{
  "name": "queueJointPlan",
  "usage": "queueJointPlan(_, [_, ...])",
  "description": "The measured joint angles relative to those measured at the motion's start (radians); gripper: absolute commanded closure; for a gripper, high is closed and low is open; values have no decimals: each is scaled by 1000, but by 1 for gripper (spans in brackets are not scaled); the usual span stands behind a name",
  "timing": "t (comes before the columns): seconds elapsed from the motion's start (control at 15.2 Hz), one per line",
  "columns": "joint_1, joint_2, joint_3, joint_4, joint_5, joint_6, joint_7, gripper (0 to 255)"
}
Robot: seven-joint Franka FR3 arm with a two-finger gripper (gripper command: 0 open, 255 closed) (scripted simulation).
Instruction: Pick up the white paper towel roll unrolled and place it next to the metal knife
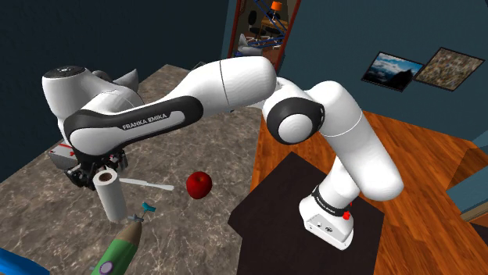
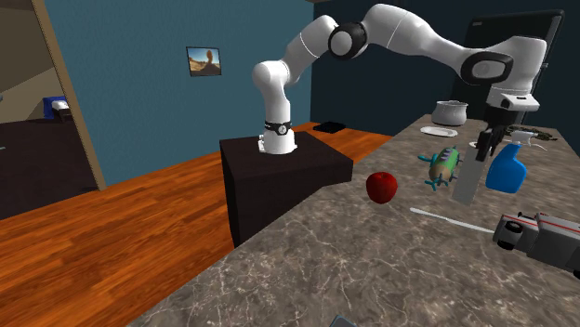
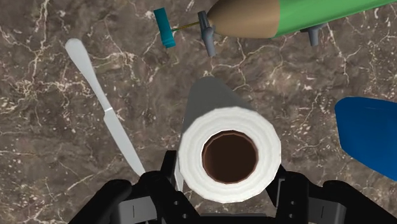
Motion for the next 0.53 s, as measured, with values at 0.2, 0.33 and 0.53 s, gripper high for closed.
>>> queueJointPlan(0.2, [0,1,0,-6,0,7,0,255])
queueJointPlan(0.33, [0,1,0,-6,0,8,1,255])
queueJointPlan(0.53, [0,1,0,-6,0,8,1,0])
